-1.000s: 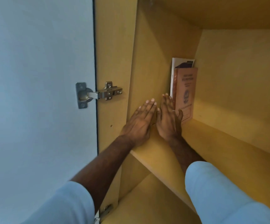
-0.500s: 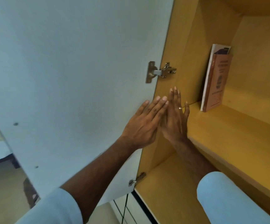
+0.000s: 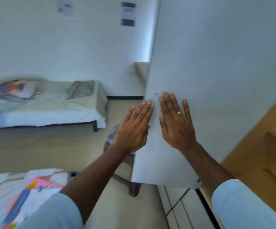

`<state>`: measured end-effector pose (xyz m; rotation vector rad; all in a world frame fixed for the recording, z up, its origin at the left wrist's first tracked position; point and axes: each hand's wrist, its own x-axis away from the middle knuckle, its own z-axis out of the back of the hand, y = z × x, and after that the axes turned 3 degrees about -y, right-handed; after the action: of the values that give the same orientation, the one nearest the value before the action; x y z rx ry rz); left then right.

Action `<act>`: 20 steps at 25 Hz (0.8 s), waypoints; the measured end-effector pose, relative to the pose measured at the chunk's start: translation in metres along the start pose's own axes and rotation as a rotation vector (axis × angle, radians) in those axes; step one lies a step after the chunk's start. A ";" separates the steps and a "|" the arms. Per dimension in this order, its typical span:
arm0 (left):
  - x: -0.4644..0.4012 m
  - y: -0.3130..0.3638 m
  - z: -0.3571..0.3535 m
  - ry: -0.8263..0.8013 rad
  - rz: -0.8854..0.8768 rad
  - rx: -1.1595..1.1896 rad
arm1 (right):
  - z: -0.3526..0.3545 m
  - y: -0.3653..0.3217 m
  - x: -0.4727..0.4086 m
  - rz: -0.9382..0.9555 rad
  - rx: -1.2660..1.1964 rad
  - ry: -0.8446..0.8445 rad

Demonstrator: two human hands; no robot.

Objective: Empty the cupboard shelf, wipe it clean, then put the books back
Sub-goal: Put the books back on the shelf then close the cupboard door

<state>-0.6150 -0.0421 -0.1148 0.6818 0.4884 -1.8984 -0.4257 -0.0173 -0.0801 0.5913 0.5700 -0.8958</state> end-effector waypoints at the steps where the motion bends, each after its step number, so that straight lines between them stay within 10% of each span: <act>1: 0.025 -0.019 0.003 -0.033 0.053 -0.019 | -0.013 -0.027 -0.006 0.050 -0.029 -0.025; 12: 0.394 -0.124 0.034 -0.592 1.009 -0.191 | -0.138 -0.334 0.041 0.682 -0.475 -0.408; 20: 0.497 -0.097 0.054 -0.739 1.660 -0.132 | -0.192 -0.466 0.083 0.943 -0.640 -0.555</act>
<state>-0.8771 -0.3772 -0.3949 0.0764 -0.3995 -0.3979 -0.8149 -0.1602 -0.3781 -0.0253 0.0127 0.0608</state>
